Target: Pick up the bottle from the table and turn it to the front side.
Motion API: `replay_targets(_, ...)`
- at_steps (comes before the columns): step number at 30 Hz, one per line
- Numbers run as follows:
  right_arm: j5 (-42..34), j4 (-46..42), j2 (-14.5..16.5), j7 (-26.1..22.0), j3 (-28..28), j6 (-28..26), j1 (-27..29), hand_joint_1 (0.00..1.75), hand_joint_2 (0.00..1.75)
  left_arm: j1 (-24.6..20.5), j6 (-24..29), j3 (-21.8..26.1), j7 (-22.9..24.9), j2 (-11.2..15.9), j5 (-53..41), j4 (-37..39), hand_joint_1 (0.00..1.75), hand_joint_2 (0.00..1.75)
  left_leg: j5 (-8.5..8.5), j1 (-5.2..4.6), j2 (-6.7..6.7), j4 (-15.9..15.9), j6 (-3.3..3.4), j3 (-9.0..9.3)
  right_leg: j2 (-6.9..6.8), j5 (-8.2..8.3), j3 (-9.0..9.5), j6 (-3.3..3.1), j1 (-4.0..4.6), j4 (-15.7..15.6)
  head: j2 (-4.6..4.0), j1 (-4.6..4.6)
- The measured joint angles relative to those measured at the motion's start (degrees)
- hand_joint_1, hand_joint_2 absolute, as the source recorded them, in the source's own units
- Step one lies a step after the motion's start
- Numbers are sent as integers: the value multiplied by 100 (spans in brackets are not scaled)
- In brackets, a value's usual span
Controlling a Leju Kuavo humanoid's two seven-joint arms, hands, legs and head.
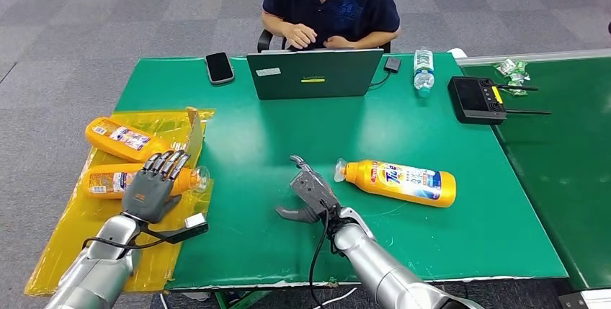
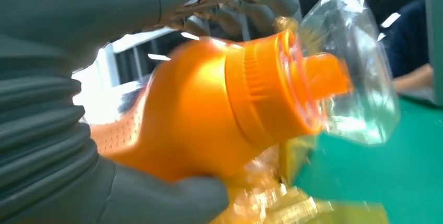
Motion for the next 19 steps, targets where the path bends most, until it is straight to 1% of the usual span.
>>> replay_targets(2, 0, 0, -1, 0, -4, 7, 14, 0, 175, 10, 18, 0, 120, 0, -102, -101, 0, 175, 0, 0, 0, 0, 0, -1, 0, 0, 0, 0, 0, 0, 0, 0)
replay_targets(10, 4, 0, -3, -2, -37, 60, 41, 0, 175, 146, 23, 0, 279, 17, -348, -445, 0, 175, 0, 0, -1, 0, 0, -1, -1, 0, 0, 0, 0, 0, 0, 0)
replay_targets(15, 53, 5, -3, -8, -48, 90, 42, 0, 175, 169, 23, -10, 403, 33, -373, -494, 0, 175, 0, 0, -1, 0, 0, -1, -1, 0, 0, 0, 0, 0, 0, 0)
replay_targets(19, 76, 7, -3, -30, -50, 99, 45, 0, 175, 172, 23, -20, 394, 45, -364, -502, 0, 175, 0, 0, -1, 0, 0, -1, -1, 0, 0, 0, 0, 0, 0, 0)
